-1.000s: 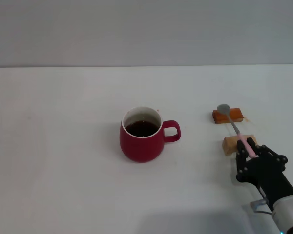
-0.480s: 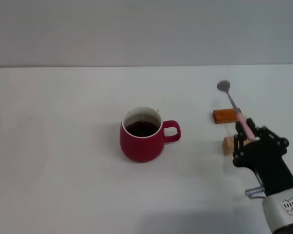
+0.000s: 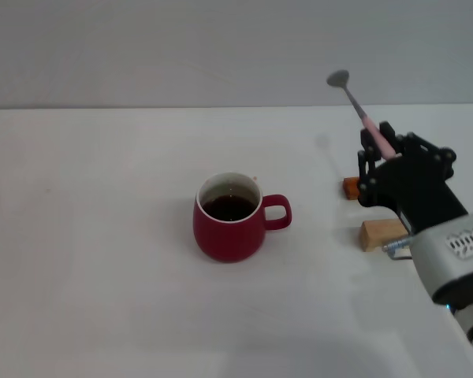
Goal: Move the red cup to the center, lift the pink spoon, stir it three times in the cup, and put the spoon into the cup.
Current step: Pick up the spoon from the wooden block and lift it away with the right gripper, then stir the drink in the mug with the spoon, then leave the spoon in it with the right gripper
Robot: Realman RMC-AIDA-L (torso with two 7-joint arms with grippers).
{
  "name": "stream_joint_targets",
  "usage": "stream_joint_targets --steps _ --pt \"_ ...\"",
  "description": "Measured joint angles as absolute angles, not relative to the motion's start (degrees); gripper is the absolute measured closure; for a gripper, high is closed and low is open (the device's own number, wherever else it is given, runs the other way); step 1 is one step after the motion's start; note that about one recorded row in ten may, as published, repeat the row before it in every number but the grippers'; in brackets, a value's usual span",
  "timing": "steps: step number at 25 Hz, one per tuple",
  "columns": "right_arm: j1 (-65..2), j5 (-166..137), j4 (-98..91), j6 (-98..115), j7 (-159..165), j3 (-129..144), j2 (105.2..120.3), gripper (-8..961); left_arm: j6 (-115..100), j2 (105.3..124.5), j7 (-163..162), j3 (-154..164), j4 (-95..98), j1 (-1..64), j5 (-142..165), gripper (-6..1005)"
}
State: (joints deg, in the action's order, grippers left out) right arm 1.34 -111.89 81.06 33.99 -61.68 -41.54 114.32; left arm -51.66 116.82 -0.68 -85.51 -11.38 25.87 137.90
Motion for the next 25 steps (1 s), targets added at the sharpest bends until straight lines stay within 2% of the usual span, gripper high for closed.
stream_joint_targets --steps 11,14,15,19,23,24,25 --pt "3.61 -112.86 93.52 10.24 -64.01 -52.46 114.69 783 -51.67 116.80 -0.71 -86.82 -11.25 25.71 137.90 151" --pt "4.85 -115.47 95.05 6.42 -64.05 -55.42 116.13 782 -51.67 116.82 -0.76 -87.18 -11.25 25.63 137.89 152" --pt "5.74 -118.65 94.59 7.79 -64.07 -55.40 117.46 782 -51.67 116.87 -0.77 -87.20 -11.25 25.60 137.90 152" --pt "6.57 -122.52 92.31 14.02 -64.00 -53.56 118.57 782 -51.67 117.01 -0.79 -87.24 -11.25 25.52 137.90 152" --pt "4.99 -124.12 87.35 28.26 -62.02 -47.96 116.94 781 -51.63 117.18 -0.80 -87.68 -11.25 25.49 137.99 152" --pt "4.28 -125.28 85.60 32.17 -59.71 -46.36 116.17 781 -51.62 117.21 -0.80 -87.79 -11.26 25.49 138.07 152" --pt "3.22 -128.95 82.06 39.51 -52.87 -44.04 114.76 781 -51.60 117.24 -0.80 -87.88 -11.42 25.48 138.12 151"
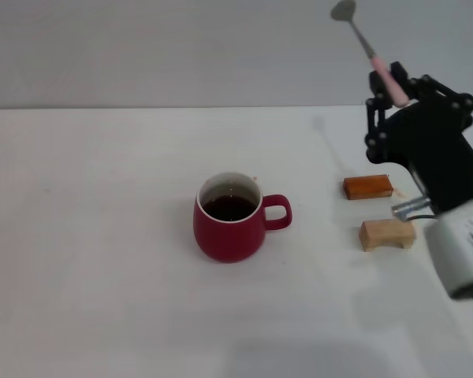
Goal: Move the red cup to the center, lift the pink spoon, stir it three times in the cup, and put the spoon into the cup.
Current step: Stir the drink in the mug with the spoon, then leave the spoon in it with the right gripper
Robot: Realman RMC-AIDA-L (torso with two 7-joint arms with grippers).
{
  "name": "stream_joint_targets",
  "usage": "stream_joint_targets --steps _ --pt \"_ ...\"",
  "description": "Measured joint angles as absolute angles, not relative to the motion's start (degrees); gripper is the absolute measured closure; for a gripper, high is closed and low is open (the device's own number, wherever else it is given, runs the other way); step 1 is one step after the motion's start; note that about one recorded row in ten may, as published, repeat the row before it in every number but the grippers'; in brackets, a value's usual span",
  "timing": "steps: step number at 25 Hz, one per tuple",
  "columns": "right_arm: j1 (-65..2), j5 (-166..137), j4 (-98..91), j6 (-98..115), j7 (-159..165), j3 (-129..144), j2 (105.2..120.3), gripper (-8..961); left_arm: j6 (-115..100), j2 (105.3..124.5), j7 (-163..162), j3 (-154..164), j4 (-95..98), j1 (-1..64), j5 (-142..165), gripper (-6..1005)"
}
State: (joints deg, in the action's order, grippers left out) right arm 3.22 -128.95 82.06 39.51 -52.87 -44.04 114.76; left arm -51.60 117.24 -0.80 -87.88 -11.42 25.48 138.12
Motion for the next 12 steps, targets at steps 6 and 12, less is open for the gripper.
stream_joint_targets --steps 6,12 --pt "2.97 -141.90 76.53 48.33 -29.56 -44.12 112.10 780 -51.50 117.32 -0.80 -87.89 -11.59 25.53 138.05 151" --pt "3.12 -150.65 80.00 43.60 -11.98 -45.86 107.57 779 -51.01 117.41 -0.79 -87.89 -11.75 25.68 138.06 151"
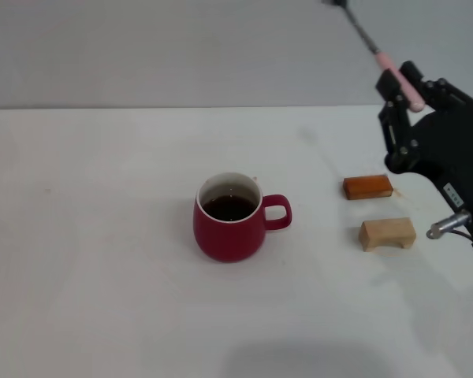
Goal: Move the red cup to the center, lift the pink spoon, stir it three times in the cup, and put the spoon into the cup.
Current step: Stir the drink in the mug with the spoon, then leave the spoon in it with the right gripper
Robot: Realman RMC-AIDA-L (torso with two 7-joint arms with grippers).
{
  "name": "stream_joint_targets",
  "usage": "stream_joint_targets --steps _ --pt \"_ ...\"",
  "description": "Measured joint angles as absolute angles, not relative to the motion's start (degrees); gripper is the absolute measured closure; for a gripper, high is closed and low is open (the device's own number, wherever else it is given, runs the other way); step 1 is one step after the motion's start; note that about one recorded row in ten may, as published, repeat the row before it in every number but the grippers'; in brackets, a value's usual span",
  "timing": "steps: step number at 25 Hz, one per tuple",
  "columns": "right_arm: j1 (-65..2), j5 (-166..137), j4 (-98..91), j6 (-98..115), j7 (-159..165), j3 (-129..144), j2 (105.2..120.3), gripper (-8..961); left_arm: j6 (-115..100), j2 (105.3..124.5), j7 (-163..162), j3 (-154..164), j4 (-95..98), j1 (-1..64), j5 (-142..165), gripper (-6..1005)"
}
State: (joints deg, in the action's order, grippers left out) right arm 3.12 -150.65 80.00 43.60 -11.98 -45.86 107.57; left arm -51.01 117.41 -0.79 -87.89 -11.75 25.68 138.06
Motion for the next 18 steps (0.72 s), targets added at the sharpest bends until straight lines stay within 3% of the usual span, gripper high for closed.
stream_joint_targets --steps 3,10,18 --pt "4.11 -153.79 85.75 33.91 -11.16 -47.64 106.54 779 -50.79 117.53 -0.79 -87.89 -11.82 25.72 138.10 152" --pt "5.24 -156.94 95.92 17.03 -11.10 -50.43 105.81 778 -50.79 117.58 -0.79 -87.89 -11.83 25.68 138.06 152" --pt "4.66 -157.02 107.31 -5.56 -11.79 -53.59 106.32 777 -50.64 117.68 -0.79 -87.89 -11.87 25.87 137.91 152"
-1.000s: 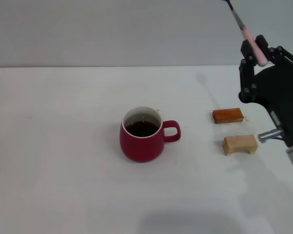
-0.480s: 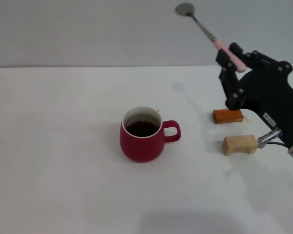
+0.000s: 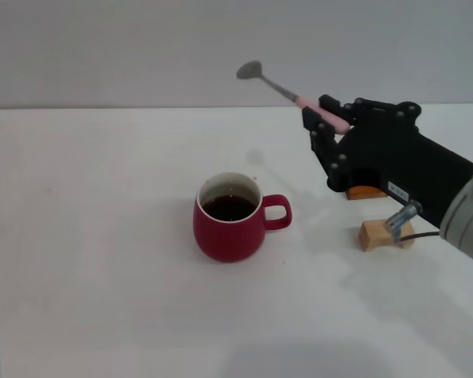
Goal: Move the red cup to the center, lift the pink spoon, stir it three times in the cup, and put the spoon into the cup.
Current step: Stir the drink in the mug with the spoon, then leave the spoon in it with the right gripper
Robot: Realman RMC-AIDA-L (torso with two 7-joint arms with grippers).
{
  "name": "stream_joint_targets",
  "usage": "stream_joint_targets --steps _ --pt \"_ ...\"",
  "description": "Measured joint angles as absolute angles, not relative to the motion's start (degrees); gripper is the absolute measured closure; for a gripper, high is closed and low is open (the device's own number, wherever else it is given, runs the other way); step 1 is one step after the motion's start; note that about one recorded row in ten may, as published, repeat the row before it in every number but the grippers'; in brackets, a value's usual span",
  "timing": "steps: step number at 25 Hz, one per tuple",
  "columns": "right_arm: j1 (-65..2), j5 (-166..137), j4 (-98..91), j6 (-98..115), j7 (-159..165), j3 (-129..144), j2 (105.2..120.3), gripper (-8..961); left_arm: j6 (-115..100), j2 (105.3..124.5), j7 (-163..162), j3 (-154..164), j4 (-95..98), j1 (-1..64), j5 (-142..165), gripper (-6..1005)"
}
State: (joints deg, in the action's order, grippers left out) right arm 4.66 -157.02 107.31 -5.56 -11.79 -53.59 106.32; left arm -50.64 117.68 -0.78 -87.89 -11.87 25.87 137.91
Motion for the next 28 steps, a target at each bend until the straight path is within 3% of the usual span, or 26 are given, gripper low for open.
stream_joint_targets --steps 6,15,28 --pt "3.02 -156.67 115.85 -23.58 -14.21 -58.04 109.17 777 -50.61 117.77 -1.94 -87.89 -11.81 25.94 137.89 152" --pt "-6.51 -149.03 115.98 -49.24 -23.40 -71.35 118.64 776 -50.61 117.78 -2.77 -87.95 -11.51 25.93 137.89 151" --pt "-17.79 -146.02 114.72 -63.09 -21.91 -77.17 118.77 774 -50.62 117.77 -2.82 -87.98 -11.47 26.11 137.90 151"
